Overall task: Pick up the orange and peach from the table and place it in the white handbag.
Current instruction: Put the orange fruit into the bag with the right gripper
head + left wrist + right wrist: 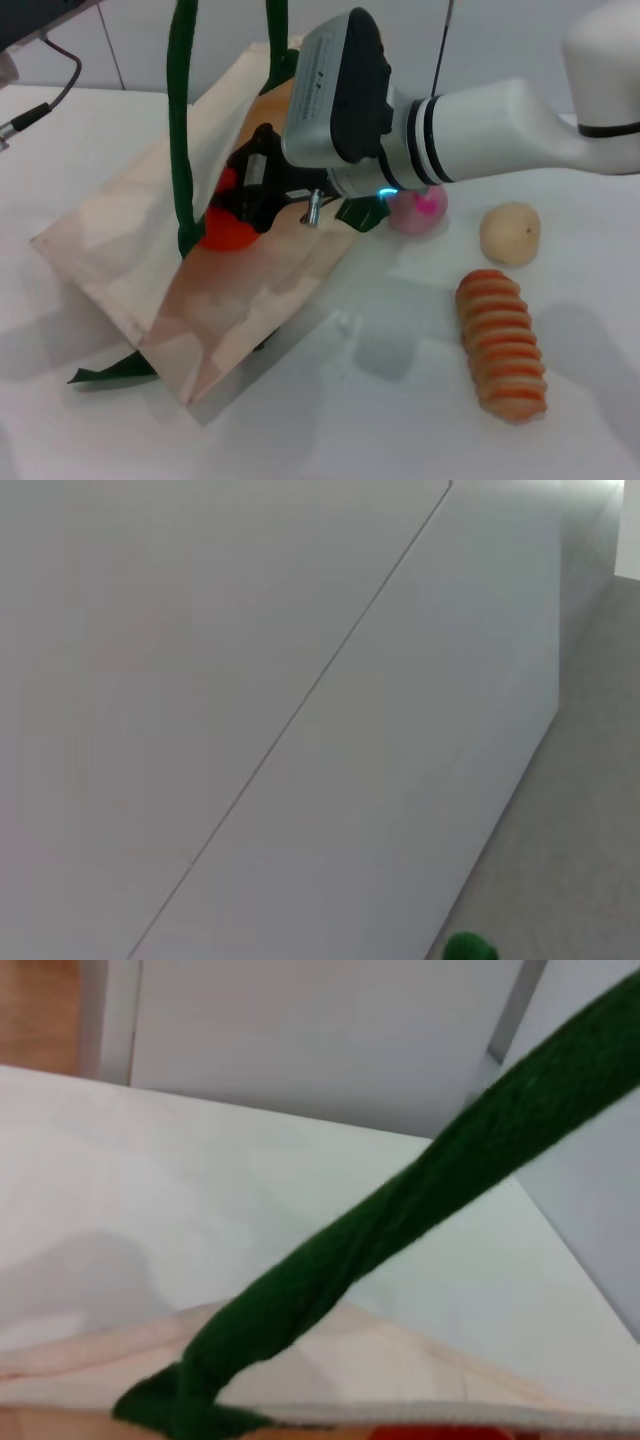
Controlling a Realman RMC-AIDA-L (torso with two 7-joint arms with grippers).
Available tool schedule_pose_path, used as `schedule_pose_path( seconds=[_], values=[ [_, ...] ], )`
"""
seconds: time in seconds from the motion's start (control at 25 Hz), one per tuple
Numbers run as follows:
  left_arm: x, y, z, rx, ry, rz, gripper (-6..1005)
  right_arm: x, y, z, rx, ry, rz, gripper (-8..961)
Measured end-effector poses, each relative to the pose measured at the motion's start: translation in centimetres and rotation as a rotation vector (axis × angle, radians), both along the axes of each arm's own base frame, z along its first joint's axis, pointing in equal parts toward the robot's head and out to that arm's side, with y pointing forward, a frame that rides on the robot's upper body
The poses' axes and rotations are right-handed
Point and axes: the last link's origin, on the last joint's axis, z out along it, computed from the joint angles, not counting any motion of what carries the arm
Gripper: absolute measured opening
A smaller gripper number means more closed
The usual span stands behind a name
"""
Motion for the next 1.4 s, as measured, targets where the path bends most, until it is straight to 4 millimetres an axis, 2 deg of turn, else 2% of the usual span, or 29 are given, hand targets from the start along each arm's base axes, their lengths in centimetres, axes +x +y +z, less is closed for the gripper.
schedule_pose_path(
  seconds=[0.84,1.28,1.4],
  values=[
    [-0.1,0.2,-0.2,-0.003,-0.008,0.018,129,0.6,2.1,0.8,0.144,0.025,-0.085,57],
    [-1.1,0.5,-0.4,-0.004,-0.049,0.084,130,1.4,3.1,1.2,0.213,0.021,-0.151,54],
    [-1.3,0.6,-0.4,-0.002,-0.054,0.103,129,1.6,3.2,1.3,0.219,0.033,-0.167,102]
  ],
)
